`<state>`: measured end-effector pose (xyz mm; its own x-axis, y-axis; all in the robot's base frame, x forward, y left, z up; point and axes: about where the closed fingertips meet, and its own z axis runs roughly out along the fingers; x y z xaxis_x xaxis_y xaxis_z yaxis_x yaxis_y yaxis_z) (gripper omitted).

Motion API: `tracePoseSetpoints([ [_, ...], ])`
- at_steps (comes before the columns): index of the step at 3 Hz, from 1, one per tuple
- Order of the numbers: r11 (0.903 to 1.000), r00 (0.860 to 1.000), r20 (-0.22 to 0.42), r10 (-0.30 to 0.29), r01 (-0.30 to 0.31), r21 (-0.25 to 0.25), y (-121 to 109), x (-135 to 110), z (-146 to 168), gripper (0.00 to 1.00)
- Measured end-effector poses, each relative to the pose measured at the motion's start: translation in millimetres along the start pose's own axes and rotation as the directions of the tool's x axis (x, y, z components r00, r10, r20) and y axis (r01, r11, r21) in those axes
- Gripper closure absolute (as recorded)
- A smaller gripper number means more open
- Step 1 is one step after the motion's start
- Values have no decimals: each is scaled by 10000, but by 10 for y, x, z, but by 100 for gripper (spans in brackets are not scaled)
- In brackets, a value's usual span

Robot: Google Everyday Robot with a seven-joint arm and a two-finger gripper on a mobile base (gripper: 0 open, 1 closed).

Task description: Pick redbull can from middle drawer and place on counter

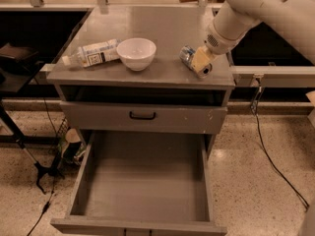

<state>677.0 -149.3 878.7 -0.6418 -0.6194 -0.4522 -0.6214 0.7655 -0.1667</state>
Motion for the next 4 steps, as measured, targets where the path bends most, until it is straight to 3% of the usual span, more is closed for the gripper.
tracePoseSetpoints([
  [1, 9984, 9984, 83, 567, -567, 34, -120, 24, 123, 84],
  [2, 9966, 9966, 87, 819, -820, 44, -183, 48, 170, 60],
  [4, 9966, 9966, 87, 819, -820, 44, -187, 37, 148, 14],
])
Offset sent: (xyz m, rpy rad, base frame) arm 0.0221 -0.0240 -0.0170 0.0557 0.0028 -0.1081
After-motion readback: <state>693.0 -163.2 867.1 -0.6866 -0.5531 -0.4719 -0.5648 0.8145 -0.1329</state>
